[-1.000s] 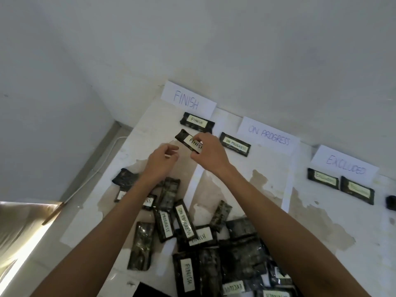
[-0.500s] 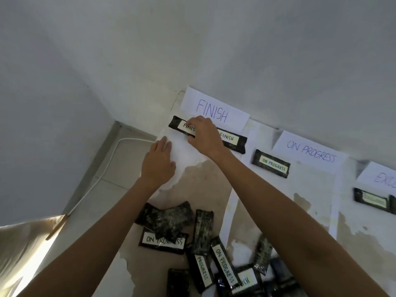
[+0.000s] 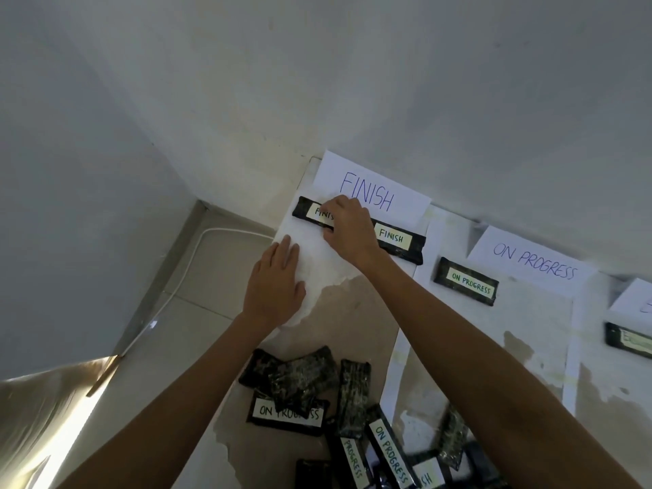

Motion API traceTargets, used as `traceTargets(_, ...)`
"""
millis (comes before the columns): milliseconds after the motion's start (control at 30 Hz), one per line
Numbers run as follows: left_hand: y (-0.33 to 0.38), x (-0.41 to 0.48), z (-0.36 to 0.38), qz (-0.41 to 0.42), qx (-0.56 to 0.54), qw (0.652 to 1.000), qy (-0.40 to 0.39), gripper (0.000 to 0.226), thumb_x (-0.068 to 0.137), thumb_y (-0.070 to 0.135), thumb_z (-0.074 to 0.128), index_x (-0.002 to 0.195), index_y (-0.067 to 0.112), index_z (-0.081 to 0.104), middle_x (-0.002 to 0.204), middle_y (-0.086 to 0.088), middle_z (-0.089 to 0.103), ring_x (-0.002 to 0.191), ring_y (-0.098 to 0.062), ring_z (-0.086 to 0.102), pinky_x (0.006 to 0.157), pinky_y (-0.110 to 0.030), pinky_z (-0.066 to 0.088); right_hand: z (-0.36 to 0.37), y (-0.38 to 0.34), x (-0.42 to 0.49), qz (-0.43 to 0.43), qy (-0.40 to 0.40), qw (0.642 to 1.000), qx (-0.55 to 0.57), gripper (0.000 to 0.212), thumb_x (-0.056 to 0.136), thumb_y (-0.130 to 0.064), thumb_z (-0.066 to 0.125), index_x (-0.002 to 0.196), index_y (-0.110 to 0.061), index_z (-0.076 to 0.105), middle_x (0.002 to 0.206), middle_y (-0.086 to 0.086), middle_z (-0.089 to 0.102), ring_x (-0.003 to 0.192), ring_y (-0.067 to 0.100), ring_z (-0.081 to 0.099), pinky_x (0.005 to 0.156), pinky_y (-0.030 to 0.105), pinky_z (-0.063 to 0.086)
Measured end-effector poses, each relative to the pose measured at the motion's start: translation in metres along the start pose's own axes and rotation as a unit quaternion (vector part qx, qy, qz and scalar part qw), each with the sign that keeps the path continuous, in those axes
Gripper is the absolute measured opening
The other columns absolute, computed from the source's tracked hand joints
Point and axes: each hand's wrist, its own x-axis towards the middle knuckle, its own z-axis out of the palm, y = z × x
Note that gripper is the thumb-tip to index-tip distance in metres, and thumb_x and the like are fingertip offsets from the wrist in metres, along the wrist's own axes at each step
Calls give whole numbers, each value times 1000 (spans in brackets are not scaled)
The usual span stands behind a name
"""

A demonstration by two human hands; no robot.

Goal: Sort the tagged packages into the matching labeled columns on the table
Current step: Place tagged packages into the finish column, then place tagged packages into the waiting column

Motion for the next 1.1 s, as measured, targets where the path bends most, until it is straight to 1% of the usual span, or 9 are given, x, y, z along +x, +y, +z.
traceTargets(167,-3,-9,-2,20,-62,998,3,63,87,14,54,143,2,29,154,-18,18,143,-35,17,113,-45,25,-4,-5,-10,-3,-9,1000,18,41,79,-9,65,120,-9,59,127,12,51,109,29,50,88,40,42)
traceTargets(400,-4,-57,-3,25,-99,995,-17,50,86,17,51,134,4,46,147,-17,36,135,-34,34,109,-45,34,-20,-19,-75,-49,-41,995,75,39,79,-7,63,118,-9,60,124,12,53,112,28,51,92,44,45)
traceTargets(533,-4,-83,2,13,-113,993,4,46,86,13,56,131,7,50,141,-14,44,130,-31,41,105,-42,37,-27,-37,-125,-78,-181,976,90,43,79,-18,66,121,-16,57,124,8,48,112,24,47,94,42,44)
traceTargets(633,-1,-105,4,-15,-160,986,34,46,86,11,57,132,7,49,139,-13,46,129,-28,41,106,-38,34,-17,-53,-164,-118,-274,954,39,69,70,-42,75,130,-20,49,128,8,39,113,22,40,94,35,42)
traceTargets(733,3,-125,3,-43,-204,976,66,44,86,8,57,130,7,51,135,-12,49,126,-27,42,104,-33,34,4,-63,-187,-142,-269,950,-76,80,67,-52,74,134,-23,42,127,9,38,111,25,38,93,39,41)
traceTargets(833,6,-141,4,-66,-244,965,73,42,87,7,55,129,9,51,132,-10,50,123,-25,44,102,-30,35,12,-68,-195,-138,-248,954,-97,69,74,-41,69,133,-19,43,124,10,44,107,27,43,90,39,42)
traceTargets(967,14,-155,-1,-98,-296,946,88,41,87,10,54,128,12,52,130,-6,52,120,-19,46,98,-24,33,-4,-72,-195,-94,-182,979,-2,33,83,-22,57,114,-15,61,109,6,62,95,26,55,80,36,45)
traceTargets(1033,22,-160,-6,-112,-323,935,92,40,88,8,55,128,11,53,126,-4,53,114,-15,48,96,-23,34,-15,-71,-195,-20,-142,985,94,26,88,-13,52,111,-15,64,104,5,67,92,22,59,79,32,48)
traceTargets(1100,32,-166,-9,-139,-382,910,85,38,88,6,54,126,12,54,119,-3,57,107,-11,51,95,-27,42,-25,-67,-197,73,-126,963,225,26,91,-9,52,114,-12,64,108,6,68,91,16,59,79,29,49)
